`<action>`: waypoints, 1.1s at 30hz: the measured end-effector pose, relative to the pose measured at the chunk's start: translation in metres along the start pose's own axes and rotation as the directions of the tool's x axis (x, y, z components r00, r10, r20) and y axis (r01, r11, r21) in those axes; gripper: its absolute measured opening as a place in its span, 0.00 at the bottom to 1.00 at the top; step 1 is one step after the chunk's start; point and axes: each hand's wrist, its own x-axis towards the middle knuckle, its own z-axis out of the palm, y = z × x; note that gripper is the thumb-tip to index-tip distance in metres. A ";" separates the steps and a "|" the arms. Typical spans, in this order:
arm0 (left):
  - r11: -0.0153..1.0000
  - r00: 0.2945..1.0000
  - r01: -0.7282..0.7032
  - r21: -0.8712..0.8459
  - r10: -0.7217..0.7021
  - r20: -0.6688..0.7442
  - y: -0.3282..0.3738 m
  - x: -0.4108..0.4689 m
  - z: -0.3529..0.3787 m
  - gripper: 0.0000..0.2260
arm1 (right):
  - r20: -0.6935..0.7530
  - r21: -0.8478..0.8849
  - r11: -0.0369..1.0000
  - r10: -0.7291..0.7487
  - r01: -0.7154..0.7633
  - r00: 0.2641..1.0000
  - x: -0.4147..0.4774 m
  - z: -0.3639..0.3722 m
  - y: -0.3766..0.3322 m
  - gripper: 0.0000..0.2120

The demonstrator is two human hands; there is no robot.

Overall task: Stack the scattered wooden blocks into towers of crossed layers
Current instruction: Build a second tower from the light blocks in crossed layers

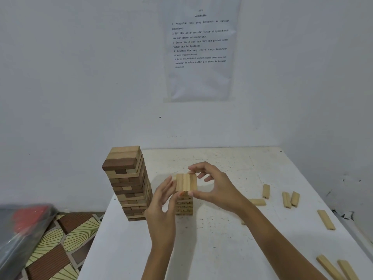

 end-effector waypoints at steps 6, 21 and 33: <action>0.999 1.000 0.014 0.045 -0.013 -0.016 -0.007 0.009 -0.001 0.20 | 0.013 -0.007 0.999 0.033 -0.033 0.999 0.010 0.008 0.007 0.27; 0.991 1.000 0.013 0.133 -0.013 -0.002 -0.016 0.014 0.000 0.19 | 0.026 -0.053 0.996 0.079 -0.078 0.997 0.012 0.012 0.010 0.25; 0.962 0.966 0.257 -0.087 -0.256 0.027 -0.006 0.011 0.010 0.26 | -0.096 0.427 0.865 0.333 -0.264 0.938 -0.013 0.042 -0.002 0.22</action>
